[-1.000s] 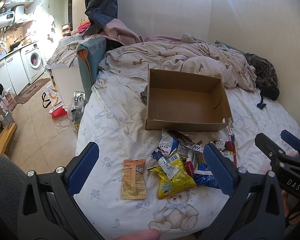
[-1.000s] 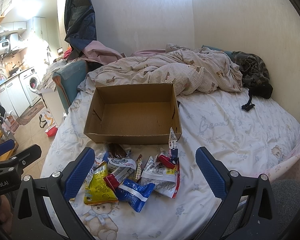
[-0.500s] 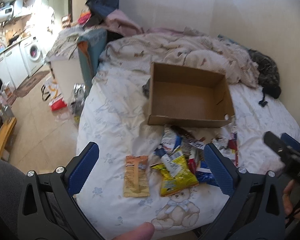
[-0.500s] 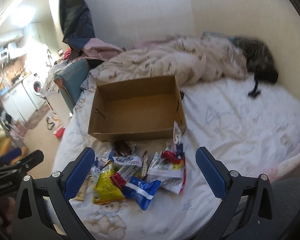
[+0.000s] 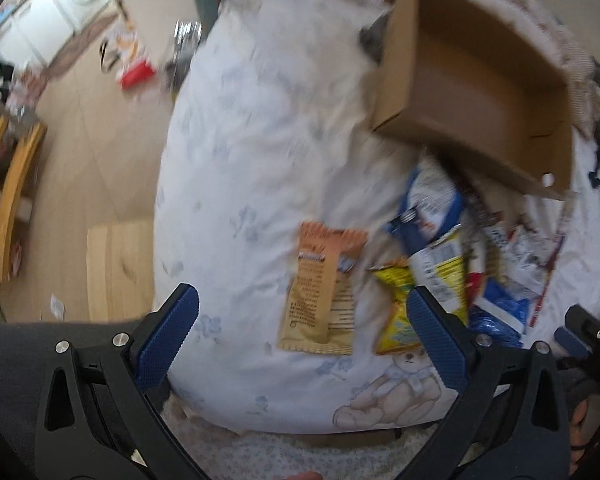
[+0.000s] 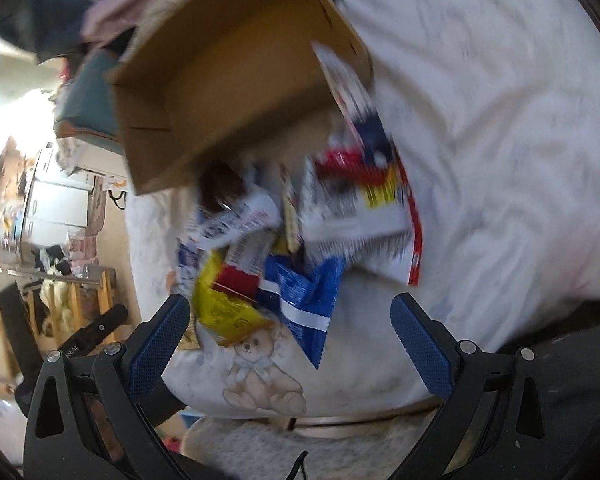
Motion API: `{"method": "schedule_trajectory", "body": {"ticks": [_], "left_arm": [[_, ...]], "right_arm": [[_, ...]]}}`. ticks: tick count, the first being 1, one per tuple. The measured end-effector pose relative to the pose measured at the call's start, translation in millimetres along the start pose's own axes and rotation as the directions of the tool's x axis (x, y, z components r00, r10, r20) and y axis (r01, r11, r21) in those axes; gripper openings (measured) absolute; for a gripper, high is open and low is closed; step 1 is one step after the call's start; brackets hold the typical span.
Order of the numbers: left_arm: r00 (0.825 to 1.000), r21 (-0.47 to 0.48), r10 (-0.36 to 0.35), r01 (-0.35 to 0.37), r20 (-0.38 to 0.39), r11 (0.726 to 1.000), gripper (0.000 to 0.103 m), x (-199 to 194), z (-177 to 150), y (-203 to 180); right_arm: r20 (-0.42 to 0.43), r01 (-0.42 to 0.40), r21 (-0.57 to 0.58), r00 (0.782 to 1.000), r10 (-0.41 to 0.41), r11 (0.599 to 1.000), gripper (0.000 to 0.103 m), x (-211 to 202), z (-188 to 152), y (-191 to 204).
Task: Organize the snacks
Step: 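Grasp the orange bar wrapper with left tool while right tool grasps blue wrapper, then carry both snacks over the box and open both tools to drop them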
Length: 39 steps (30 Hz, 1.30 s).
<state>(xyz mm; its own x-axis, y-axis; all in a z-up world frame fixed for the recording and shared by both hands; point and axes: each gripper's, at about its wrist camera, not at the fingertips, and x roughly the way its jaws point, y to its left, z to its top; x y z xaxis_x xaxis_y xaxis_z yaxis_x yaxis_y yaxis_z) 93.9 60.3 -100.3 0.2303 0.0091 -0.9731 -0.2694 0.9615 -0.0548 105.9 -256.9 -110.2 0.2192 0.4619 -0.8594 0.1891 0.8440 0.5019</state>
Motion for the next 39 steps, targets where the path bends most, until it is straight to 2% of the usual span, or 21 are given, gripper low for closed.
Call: {"method": "schedule_trajectory", "body": {"ticks": [5, 7, 10, 12, 15, 18, 20, 21, 23, 26, 31, 36, 39], "left_arm": [[0.994, -0.028, 0.031, -0.034, -0.102, 0.999, 0.099, 37.2, 4.1, 0.5], [0.988, -0.031, 0.031, -0.036, -0.149, 0.999, 0.095, 50.8, 4.6, -2.0], [0.984, -0.024, 0.036, -0.04, -0.174, 0.999, 0.087, 66.3, 2.7, -7.5], [0.985, -0.016, 0.037, -0.041, -0.169, 0.999, 0.071, 76.7, 2.2, -12.6], [0.982, -0.028, 0.011, -0.016, -0.19, 0.999, 0.056, 89.5, 1.2, -18.9], [0.986, 0.019, 0.027, -0.024, -0.167, 1.0, 0.046, 86.7, -2.1, -27.9], [0.987, 0.03, 0.012, -0.008, -0.158, 1.0, 0.037, 81.8, -4.1, -32.5], [0.988, 0.031, 0.01, -0.006, -0.154, 0.999, 0.031, 81.0, -5.6, -32.8], [0.99, 0.019, -0.002, 0.004, -0.142, 1.0, 0.028, 75.9, -8.2, -31.5], [0.992, 0.008, -0.016, 0.018, -0.126, 1.0, 0.027, 60.0, -16.0, -30.0], [0.997, 0.016, -0.036, 0.037, -0.064, 0.999, 0.026, 28.3, -19.7, -22.7], [0.997, -0.002, -0.024, 0.024, 0.069, 1.0, 0.026, -8.3, -10.8, -24.6], [0.993, -0.002, -0.041, 0.042, 0.114, 0.999, 0.026, -27.0, 0.8, -27.0]], "right_arm": [[-0.068, -0.02, 0.072, 0.997, 0.024, 0.997, 0.091, 23.6, -0.8, -9.5], [-0.074, -0.021, 0.074, 0.997, 0.027, 0.997, 0.09, 28.5, 0.5, -10.3], [-0.088, -0.014, 0.07, 0.996, 0.02, 0.997, 0.085, 35.8, 1.8, -10.5], [-0.105, -0.011, 0.076, 0.994, 0.019, 0.997, 0.081, 43.0, 1.7, -12.3], [-0.133, -0.019, 0.082, 0.991, 0.03, 0.996, 0.076, 51.4, 1.9, -13.0], [-0.155, -0.024, 0.049, 0.987, 0.031, 0.999, 0.064, 56.1, 0.3, -8.0], [-0.153, -0.009, 0.027, 0.988, 0.013, 1.0, 0.04, 55.3, 1.2, -5.3], [-0.15, -0.001, 0.02, 0.989, 0.004, 1.0, 0.034, 55.5, 1.2, -4.8], [-0.131, 0.006, -0.001, 0.991, -0.006, 1.0, 0.028, 51.4, 1.4, -2.0], [-0.117, 0.003, -0.036, 0.993, -0.007, 0.999, 0.023, 41.0, -2.8, 2.8], [-0.084, -0.014, -0.04, 0.996, 0.011, 0.999, 0.019, 9.9, -11.2, -8.6], [-0.057, -0.114, -0.034, 0.992, 0.112, 0.993, 0.019, -18.8, -14.4, -12.4], [-0.012, -0.18, -0.049, 0.984, 0.179, 0.983, 0.019, -35.6, -8.9, -4.2]]}}
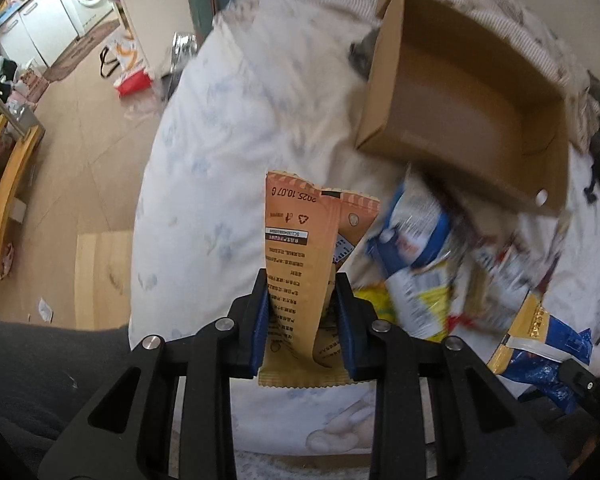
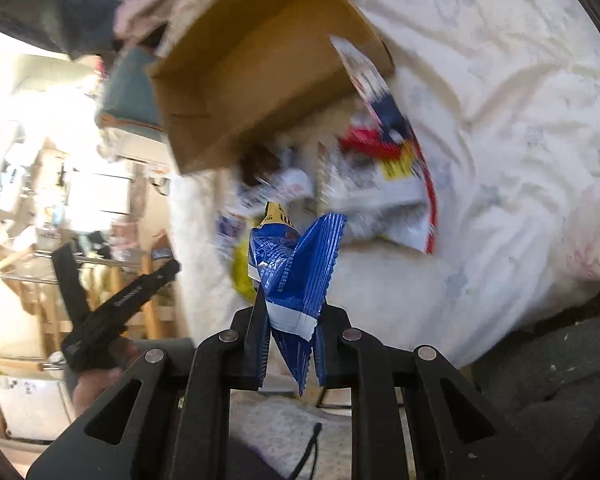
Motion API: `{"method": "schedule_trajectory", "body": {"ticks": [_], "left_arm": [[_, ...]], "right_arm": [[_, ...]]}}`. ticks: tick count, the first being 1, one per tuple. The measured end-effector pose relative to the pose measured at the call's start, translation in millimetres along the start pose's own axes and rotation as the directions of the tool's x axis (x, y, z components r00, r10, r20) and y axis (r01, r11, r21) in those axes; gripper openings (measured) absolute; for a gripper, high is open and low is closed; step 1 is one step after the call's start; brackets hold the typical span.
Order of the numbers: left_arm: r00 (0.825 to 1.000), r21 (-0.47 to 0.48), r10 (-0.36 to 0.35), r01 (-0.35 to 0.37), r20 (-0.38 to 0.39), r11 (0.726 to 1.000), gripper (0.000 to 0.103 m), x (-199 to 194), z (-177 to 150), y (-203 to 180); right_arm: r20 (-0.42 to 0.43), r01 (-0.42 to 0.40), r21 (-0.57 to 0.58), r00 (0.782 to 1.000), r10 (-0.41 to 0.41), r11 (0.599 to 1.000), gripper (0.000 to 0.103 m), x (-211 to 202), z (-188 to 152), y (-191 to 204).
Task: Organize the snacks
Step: 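Carry both snacks over the box and open both tools to drop them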
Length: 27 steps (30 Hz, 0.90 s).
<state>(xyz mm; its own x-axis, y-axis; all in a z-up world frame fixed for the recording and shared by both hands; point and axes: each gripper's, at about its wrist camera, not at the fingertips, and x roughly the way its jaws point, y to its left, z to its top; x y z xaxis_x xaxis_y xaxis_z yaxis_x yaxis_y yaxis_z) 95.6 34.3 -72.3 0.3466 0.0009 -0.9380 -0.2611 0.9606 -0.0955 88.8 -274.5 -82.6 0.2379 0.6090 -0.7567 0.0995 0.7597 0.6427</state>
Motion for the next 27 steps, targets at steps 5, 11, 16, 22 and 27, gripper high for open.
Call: {"method": "schedule_trajectory", "body": {"ticks": [5, 11, 16, 22, 27], "left_arm": [[0.996, 0.046, -0.019, 0.015, 0.082, 0.999, 0.026, -22.8, 17.1, -9.7], [0.992, 0.101, -0.056, 0.045, 0.117, 0.994, 0.026, -38.1, 35.7, -31.1], [0.986, 0.15, -0.087, 0.066, 0.139, 0.986, 0.026, -42.7, 60.2, -52.1], [0.982, 0.199, -0.105, 0.073, 0.154, 0.977, 0.026, -39.7, 92.9, -79.4], [0.979, 0.235, -0.108, 0.066, 0.172, 0.97, 0.026, -29.5, 113.6, -97.3]], "right_arm": [[0.071, -0.068, -0.023, 0.995, 0.069, 0.997, 0.018, -19.5, 16.6, 14.9], [0.131, -0.091, -0.048, 0.987, 0.097, 0.995, 0.019, -28.0, 47.4, 31.3], [0.174, -0.089, -0.074, 0.98, 0.1, 0.993, 0.019, -28.0, 76.5, 45.6], [0.209, -0.086, -0.092, 0.972, 0.104, 0.992, 0.019, -23.0, 108.2, 53.0], [0.207, -0.07, -0.096, 0.974, 0.089, 0.993, 0.019, -9.6, 129.5, 49.6]]}}
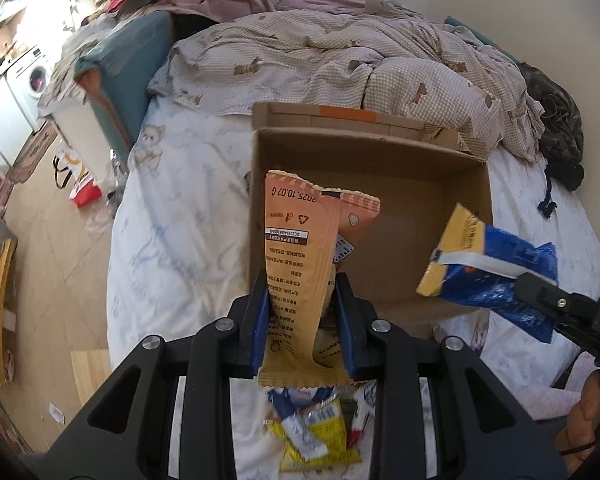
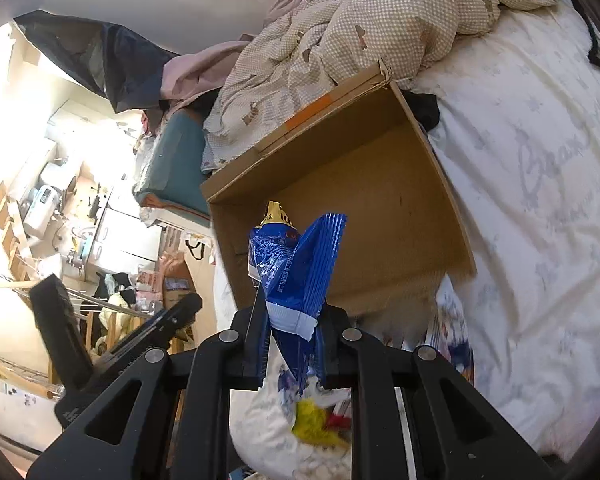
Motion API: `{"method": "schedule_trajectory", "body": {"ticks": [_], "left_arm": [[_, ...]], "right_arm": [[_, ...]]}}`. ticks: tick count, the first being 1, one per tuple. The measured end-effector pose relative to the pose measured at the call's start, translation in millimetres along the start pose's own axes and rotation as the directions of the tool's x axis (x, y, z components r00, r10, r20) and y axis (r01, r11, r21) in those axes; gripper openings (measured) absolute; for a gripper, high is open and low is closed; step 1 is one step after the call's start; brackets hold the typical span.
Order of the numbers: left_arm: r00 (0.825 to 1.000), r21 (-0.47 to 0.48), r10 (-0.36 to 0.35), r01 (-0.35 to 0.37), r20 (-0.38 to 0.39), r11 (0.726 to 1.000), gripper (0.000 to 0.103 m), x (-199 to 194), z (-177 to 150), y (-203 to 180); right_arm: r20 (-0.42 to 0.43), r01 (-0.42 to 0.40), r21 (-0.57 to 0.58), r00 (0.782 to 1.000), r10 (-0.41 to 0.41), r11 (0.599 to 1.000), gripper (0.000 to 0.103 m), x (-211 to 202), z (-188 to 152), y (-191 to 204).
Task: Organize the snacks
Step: 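Carry both snacks over the box and open both tools to drop them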
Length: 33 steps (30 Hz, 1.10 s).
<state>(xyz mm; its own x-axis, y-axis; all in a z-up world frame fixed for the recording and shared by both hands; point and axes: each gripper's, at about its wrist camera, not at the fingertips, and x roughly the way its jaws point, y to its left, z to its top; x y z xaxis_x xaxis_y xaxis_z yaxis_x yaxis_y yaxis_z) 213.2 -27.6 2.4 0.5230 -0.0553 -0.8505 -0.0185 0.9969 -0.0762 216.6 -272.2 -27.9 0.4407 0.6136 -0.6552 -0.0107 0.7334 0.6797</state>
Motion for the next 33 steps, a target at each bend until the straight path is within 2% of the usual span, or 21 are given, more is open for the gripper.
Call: {"method": "schedule_trajectory", "body": {"ticks": [5, 11, 16, 23, 33], "left_arm": [[1.0, 0.003, -0.006, 0.006, -0.02, 1.0, 0.026, 25.1, 5.5, -1.5], [0.999, 0.017, 0.002, -0.001, -0.04, 1.0, 0.026, 55.1, 0.4, -1.6], [0.998, 0.018, 0.004, -0.003, -0.06, 1.0, 0.026, 71.9, -1.7, -1.0], [0.998, 0.035, 0.019, -0.018, -0.052, 0.999, 0.026, 78.4, 0.9, -3.0], [0.999, 0.039, 0.024, -0.022, -0.036, 0.999, 0.029, 75.0, 2.1, -4.0]], "right_arm": [[-0.018, 0.019, 0.006, 1.0, -0.019, 1.0, 0.019, 24.8, 10.6, -13.1], [-0.052, 0.03, 0.012, 0.998, -0.03, 0.999, 0.019, 52.3, 6.7, -28.3], [-0.069, 0.058, -0.05, 0.996, -0.062, 0.997, 0.019, 70.0, 7.4, -23.3], [-0.102, 0.074, -0.112, 0.991, -0.086, 0.991, 0.019, 91.3, 8.8, -10.5], [-0.101, 0.089, -0.126, 0.99, -0.102, 0.988, 0.02, 97.0, 10.6, -7.1]]}}
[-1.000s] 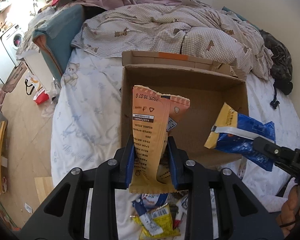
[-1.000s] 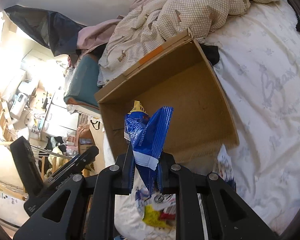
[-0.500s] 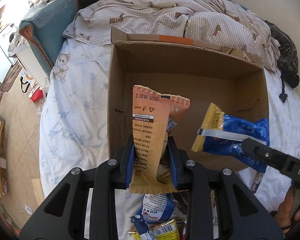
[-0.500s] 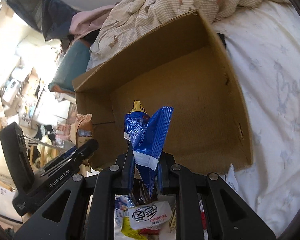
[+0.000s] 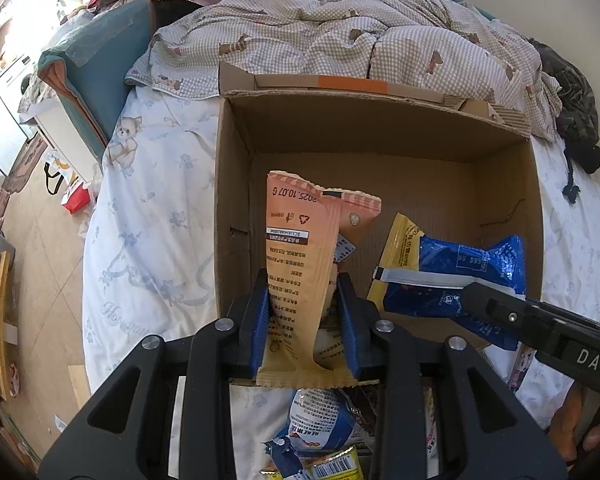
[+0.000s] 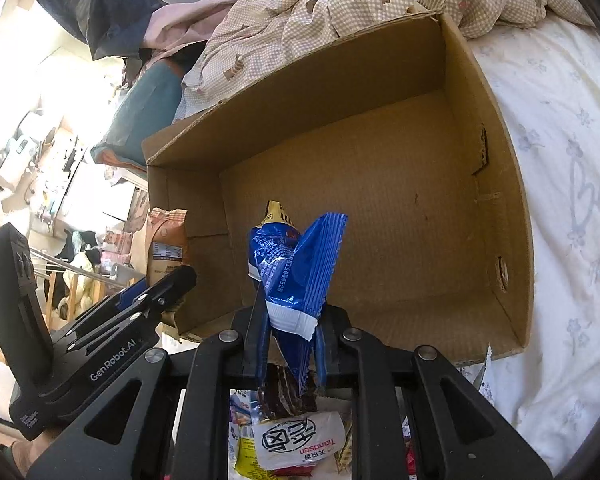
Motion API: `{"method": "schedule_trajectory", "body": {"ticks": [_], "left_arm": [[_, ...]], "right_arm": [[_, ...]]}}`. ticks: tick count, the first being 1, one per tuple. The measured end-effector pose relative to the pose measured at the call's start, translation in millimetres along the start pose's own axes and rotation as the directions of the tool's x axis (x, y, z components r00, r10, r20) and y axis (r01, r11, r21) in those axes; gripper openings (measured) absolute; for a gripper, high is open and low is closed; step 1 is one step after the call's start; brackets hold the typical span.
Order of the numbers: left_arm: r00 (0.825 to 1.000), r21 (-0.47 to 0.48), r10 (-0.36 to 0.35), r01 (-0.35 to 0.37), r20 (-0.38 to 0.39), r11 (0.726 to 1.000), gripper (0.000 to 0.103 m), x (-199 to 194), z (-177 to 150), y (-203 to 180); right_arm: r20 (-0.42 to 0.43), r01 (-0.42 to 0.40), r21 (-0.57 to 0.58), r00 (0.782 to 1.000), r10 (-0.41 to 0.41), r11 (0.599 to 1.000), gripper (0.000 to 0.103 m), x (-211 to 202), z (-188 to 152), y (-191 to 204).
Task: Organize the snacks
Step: 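Carry both snacks over the box and open both tools to drop them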
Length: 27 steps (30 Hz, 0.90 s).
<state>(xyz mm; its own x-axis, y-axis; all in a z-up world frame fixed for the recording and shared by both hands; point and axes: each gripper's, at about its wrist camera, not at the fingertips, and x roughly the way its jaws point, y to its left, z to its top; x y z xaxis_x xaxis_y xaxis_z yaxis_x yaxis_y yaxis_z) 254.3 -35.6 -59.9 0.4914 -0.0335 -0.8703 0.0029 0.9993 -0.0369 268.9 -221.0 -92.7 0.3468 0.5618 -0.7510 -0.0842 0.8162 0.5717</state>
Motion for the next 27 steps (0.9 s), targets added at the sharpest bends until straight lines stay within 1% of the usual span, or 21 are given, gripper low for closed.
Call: {"method": "schedule_trajectory", "body": {"ticks": [4, 8, 11, 13, 15, 16, 17, 18, 19, 20, 21, 27], "left_arm": [[1.0, -0.01, -0.001, 0.001, 0.005, 1.0, 0.029, -1.1, 0.4, 2.0], [1.0, -0.013, -0.002, 0.002, 0.004, 1.0, 0.033, -1.8, 0.0, 2.7], [1.0, -0.013, -0.006, 0.006, 0.013, 1.0, 0.033, -3.8, -0.2, 3.0], [1.0, -0.013, -0.018, 0.018, 0.017, 1.0, 0.042, -6.1, 0.2, 3.0], [0.999, -0.018, -0.024, 0.025, 0.032, 1.0, 0.072, -10.5, 0.0, 3.1], [0.999, -0.021, -0.022, 0.023, 0.043, 1.0, 0.078, -12.8, -0.1, 3.3], [0.998, -0.023, -0.021, 0.022, 0.058, 0.999, 0.085, -15.9, -0.2, 3.4], [0.998, -0.022, -0.021, 0.023, 0.065, 0.999, 0.088, -17.5, 0.0, 3.2], [0.997, -0.018, -0.023, 0.024, 0.07, 1.0, 0.088, -19.1, 0.3, 2.7], [0.997, -0.015, -0.023, 0.024, 0.072, 1.0, 0.088, -19.8, 0.8, 2.2], [0.997, -0.015, -0.023, 0.024, 0.074, 1.0, 0.088, -20.4, 1.8, 2.5], [0.996, -0.025, -0.02, 0.022, 0.086, 0.999, 0.088, -24.4, 1.3, 5.2]], "right_arm": [[0.007, 0.01, 0.012, 1.0, -0.01, 1.0, 0.022, -0.7, -0.6, -2.8], [0.013, 0.029, 0.014, 0.999, -0.029, 0.999, 0.022, -1.5, -0.3, -3.3], [0.018, 0.041, 0.008, 0.999, -0.041, 0.999, 0.022, -1.8, 0.1, -2.6], [0.025, 0.074, -0.001, 0.997, -0.074, 0.997, 0.023, -3.2, 0.5, -2.9], [0.039, 0.116, -0.012, 0.993, -0.116, 0.993, 0.025, -4.8, 1.6, -3.4], [0.046, 0.132, -0.014, 0.99, -0.132, 0.991, 0.033, -6.2, 2.0, -3.6], [0.056, 0.147, -0.013, 0.988, -0.147, 0.989, 0.051, -8.1, 2.3, -4.5], [0.078, 0.158, -0.009, 0.985, -0.156, 0.987, 0.063, -11.6, 2.5, -5.3], [0.102, 0.161, -0.004, 0.982, -0.159, 0.987, 0.081, -15.2, 2.4, -5.6], [0.131, 0.168, -0.003, 0.977, -0.166, 0.986, 0.083, -19.8, 2.3, -5.4], [0.142, 0.176, -0.007, 0.975, -0.173, 0.984, 0.083, -22.2, 2.6, -5.1], [0.135, 0.166, -0.024, 0.978, -0.161, 0.986, 0.083, -23.5, 4.0, -2.3]]}}
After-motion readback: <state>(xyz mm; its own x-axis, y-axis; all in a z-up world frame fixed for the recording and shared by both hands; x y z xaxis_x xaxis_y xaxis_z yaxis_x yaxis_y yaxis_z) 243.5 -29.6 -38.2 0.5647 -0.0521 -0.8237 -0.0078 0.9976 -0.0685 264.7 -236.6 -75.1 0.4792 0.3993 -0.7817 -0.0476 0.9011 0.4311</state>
